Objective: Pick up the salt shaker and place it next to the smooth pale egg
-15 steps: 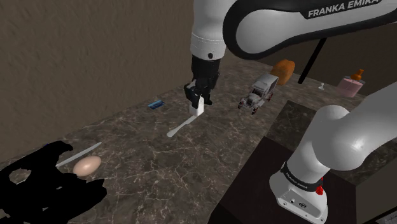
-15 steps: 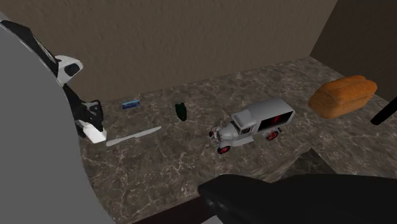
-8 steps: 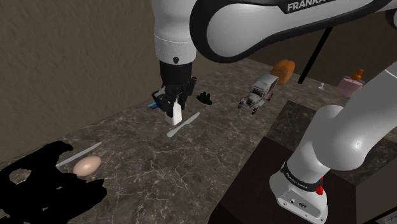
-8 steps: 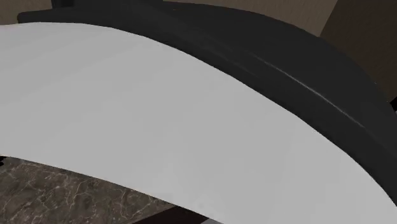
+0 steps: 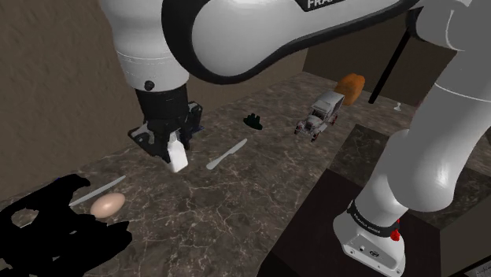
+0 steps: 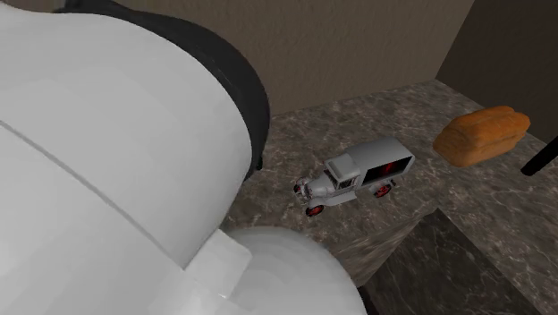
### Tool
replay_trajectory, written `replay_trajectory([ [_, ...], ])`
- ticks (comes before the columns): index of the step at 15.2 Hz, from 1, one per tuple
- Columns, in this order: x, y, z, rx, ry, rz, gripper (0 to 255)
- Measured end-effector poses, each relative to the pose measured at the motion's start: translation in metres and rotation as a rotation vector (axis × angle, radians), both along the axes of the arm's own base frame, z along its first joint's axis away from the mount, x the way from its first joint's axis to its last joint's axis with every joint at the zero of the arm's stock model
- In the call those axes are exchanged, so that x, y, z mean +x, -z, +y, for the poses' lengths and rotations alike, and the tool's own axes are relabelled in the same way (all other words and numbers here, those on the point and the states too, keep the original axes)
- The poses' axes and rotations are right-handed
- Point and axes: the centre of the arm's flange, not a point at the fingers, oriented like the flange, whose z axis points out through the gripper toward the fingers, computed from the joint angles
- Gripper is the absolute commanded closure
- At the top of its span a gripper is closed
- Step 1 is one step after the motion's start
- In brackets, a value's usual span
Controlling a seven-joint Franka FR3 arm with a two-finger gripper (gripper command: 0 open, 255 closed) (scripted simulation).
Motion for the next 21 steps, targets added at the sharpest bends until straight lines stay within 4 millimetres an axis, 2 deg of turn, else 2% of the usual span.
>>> replay_trajectory([
  [5, 0.012, -0.001, 0.066, 0.002, 0.0, 0.0, 255],
  [7, 0.017, 0.003, 0.083, 0.002, 0.001, 0.0, 255],
  [12, 0.02, 0.026, 0.091, 0.001, 0.003, 0.0, 255],
  [21, 0.02, 0.074, 0.089, 0.001, 0.003, 0.0, 255],
])
